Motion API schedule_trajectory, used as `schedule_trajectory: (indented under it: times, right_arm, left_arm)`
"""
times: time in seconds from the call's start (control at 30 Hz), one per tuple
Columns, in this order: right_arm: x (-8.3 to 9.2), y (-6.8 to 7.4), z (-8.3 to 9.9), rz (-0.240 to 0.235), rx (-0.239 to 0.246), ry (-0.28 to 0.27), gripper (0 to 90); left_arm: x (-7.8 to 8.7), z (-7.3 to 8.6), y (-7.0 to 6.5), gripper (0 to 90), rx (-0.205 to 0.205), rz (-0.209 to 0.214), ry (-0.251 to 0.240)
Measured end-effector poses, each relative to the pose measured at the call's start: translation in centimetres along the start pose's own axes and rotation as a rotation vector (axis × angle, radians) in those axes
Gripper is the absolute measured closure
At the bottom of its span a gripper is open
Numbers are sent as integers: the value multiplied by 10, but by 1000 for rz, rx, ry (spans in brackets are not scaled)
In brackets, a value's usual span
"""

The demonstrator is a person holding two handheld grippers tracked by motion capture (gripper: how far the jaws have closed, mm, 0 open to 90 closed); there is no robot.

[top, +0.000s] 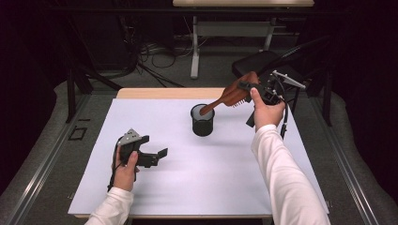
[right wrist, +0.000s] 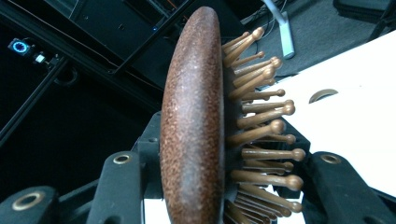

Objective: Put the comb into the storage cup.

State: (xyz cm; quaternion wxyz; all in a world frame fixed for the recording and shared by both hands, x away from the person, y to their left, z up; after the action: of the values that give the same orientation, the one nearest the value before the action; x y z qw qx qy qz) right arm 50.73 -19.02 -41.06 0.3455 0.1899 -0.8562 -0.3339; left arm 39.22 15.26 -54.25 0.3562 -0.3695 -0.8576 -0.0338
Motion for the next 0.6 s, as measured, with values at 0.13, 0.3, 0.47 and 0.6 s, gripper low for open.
schedule_trajectory:
  times: [0.13,0.3,0.47,0.6]
  right_arm:
    - [-2,-1,0,12,2,-7,493]
    - [-5,-2,1,29,8,-9,492]
    - [-11,-5,4,51,15,-5,492]
    - [-16,-6,6,60,16,0,492]
  left_arm:
    - [0,0,0,8,3,0,-2]
    - [0,0,1,8,4,1,-2]
    - [0,1,1,8,5,2,1]
    - [0,1,1,8,8,-1,1]
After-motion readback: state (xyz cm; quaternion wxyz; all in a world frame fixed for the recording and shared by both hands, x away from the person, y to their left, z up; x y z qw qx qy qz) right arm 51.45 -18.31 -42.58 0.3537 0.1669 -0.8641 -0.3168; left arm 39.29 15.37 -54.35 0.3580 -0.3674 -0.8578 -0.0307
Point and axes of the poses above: each handheld gripper's, and its own axes: x roughly backward along the jaws, z roughly out of its underside, y roughly to its left, the point moved 7 cm from there along -x, roughly forward along the jaws, and after that the axes turned 13 degrees about y, right-handed, at the moved point
